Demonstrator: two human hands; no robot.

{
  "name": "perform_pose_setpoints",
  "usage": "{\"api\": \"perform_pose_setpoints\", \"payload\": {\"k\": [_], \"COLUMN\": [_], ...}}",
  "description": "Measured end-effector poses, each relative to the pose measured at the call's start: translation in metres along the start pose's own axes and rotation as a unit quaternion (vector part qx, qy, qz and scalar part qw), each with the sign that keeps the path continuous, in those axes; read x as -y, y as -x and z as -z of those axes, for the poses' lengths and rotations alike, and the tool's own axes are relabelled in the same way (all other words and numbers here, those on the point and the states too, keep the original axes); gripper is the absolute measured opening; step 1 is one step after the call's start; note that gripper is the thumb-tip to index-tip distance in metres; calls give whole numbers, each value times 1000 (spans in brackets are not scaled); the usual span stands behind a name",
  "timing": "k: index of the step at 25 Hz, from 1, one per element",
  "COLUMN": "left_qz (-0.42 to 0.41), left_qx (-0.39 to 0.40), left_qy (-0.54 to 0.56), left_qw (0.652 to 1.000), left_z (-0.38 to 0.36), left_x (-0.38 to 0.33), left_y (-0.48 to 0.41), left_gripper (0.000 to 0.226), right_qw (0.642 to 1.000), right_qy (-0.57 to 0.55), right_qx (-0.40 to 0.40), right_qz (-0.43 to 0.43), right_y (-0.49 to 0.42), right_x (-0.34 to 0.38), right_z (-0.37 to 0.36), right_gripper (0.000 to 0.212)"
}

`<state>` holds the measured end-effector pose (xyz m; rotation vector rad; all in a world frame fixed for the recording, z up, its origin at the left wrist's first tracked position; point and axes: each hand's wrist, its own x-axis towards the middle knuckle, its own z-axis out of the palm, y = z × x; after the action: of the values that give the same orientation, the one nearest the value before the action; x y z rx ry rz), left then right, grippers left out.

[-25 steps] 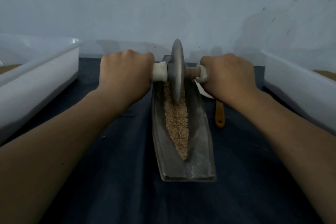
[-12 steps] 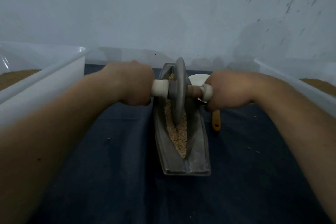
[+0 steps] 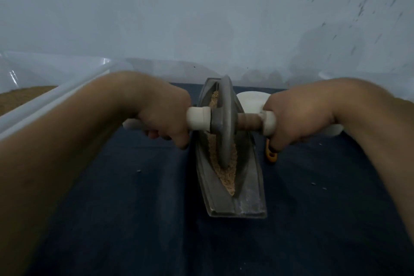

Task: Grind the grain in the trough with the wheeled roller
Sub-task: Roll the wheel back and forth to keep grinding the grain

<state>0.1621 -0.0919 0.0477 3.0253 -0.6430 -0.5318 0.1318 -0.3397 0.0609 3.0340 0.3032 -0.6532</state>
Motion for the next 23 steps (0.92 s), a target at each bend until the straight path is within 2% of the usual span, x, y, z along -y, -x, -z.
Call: {"api": "perform_pose_setpoints", "payload": {"k": [1, 2, 3, 4, 6, 7, 8, 9, 10, 11, 12, 13, 14, 15, 16, 17, 18, 19, 20, 21, 22, 23], "left_qz": [6, 17, 31, 49, 63, 64, 60, 58, 47, 25, -1, -17, -21, -20, -8, 9, 33, 49, 58, 63, 66, 69], "left_qx": [10, -29, -101, -207, -417, -474, -500, -489, -440, -341, -209, -85, -3, 18, -22, -101, -217, -340, -429, -482, -504, -496], "left_qy": [4, -17, -60, -102, -163, -183, -185, -170, -142, -105, -52, 6, 50, 62, 43, -10, -72, -123, -161, -189, -204, -206], "left_qw": [1000, 999, 993, 972, 892, 859, 844, 854, 886, 934, 977, 996, 999, 998, 999, 995, 973, 931, 887, 853, 837, 841], "left_z": [-1, -5, -10, -19, -38, -45, -46, -43, -36, -27, -16, -6, -1, -3, -7, -14, -22, -32, -42, -48, -49, -44], "left_x": [0, 0, 0, 0, -3, -5, -6, -5, -3, 1, 3, 5, 6, 7, 6, 5, 4, 1, -2, -4, -5, -6], "left_y": [2, 1, -3, -11, -22, -26, -27, -28, -28, -24, -18, -12, -6, -4, -4, -8, -16, -23, -26, -29, -30, -30], "left_gripper": [26, 26, 27, 26, 17, 17, 18, 18, 17, 19, 22, 22, 21, 21, 21, 20, 20, 17, 14, 15, 16, 15], "right_qw": [1000, 999, 993, 975, 908, 882, 878, 898, 936, 972, 993, 999, 1000, 1000, 998, 989, 965, 930, 894, 867, 855, 868], "right_qy": [-1, 7, 28, 53, 95, 98, 85, 63, 40, 22, 8, 5, 9, 15, 33, 58, 74, 91, 105, 108, 98, 82], "right_qx": [-3, -42, -112, -213, -408, -459, -469, -434, -349, -232, -118, -34, 3, -9, -58, -139, -249, -355, -434, -485, -507, -488], "right_qz": [5, 9, 3, -11, -33, -35, -35, -33, -26, -16, -9, -4, 2, 9, 10, 1, -16, -30, -40, -46, -47, -45], "right_y": [2, -1, -8, -18, -38, -43, -46, -45, -40, -31, -20, -10, -4, -3, -7, -14, -25, -36, -44, -50, -53, -53], "right_x": [0, 0, 0, 1, 4, 5, 4, 1, -1, -2, -1, 0, 1, 2, 2, 2, 2, 2, 4, 5, 6, 3], "right_z": [1, -2, -7, -15, -33, -39, -40, -35, -27, -17, -8, -1, 3, 4, 1, -4, -12, -24, -36, -45, -47, -45], "right_gripper": [17, 19, 20, 18, 15, 15, 15, 15, 14, 15, 17, 18, 17, 15, 16, 20, 22, 22, 20, 17, 14, 13]}}
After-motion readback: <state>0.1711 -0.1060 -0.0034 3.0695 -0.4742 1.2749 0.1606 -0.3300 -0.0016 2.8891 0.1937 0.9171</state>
